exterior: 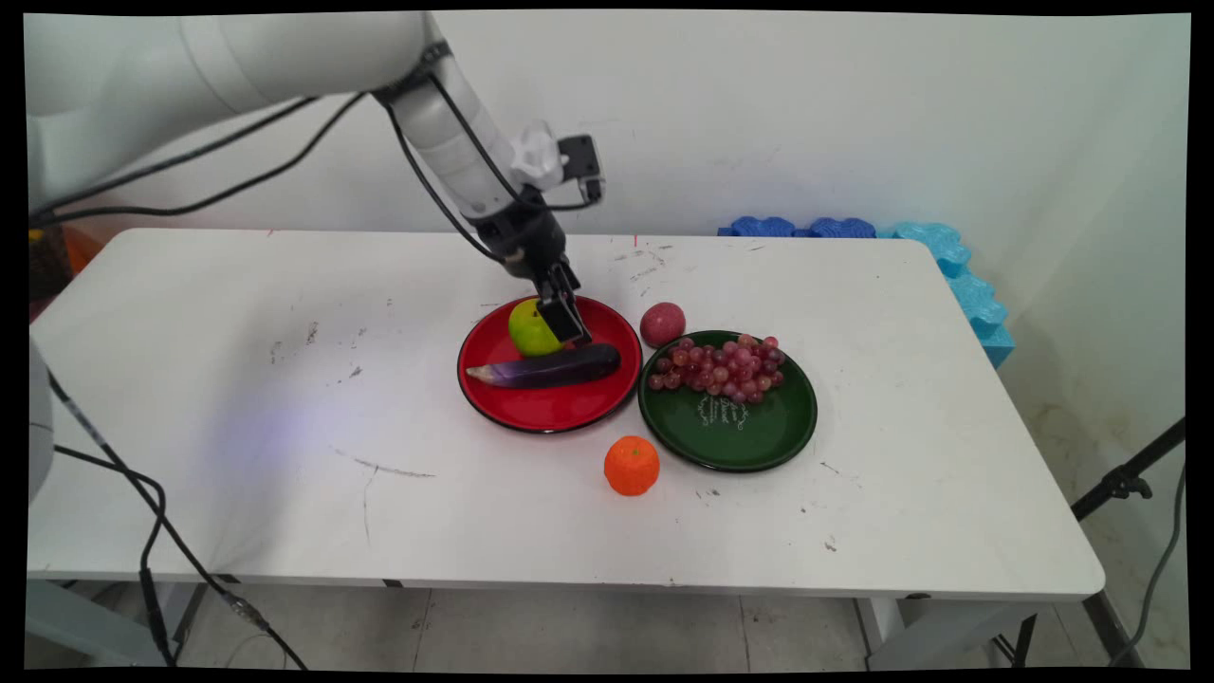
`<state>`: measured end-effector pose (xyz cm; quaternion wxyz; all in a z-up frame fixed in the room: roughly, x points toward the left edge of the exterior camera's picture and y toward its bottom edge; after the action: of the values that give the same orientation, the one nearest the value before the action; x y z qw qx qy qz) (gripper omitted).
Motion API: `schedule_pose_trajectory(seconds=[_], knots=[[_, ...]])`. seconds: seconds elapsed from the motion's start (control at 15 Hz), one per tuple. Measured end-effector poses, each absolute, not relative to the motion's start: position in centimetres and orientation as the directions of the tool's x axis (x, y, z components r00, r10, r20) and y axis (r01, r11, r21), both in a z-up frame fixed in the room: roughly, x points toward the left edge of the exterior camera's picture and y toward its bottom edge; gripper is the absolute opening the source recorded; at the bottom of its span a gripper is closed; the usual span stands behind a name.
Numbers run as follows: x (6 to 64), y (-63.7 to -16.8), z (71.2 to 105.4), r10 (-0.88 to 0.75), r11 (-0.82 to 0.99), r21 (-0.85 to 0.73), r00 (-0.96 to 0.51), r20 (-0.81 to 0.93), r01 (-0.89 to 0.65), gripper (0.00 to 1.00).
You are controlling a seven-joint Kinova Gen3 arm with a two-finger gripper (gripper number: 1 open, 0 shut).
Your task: Pick up the eggplant from the red plate
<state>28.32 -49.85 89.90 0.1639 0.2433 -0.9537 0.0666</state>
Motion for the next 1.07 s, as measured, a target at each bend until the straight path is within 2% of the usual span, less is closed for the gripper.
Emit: schedule_pose_trajectory(seconds=[0.47, 1.0, 1.07], knots=[[27.0, -52.1, 85.7, -0.471, 0.873, 0.015, -0.834, 0.288, -0.488, 1.00], [26.3, -53.2, 83.4, -0.470, 0.878, 0.045, -0.840, 0.271, -0.477, 1.00], [26.3, -53.3, 83.2, -0.469, 0.879, 0.046, -0.841, 0.270, -0.475, 0.00]])
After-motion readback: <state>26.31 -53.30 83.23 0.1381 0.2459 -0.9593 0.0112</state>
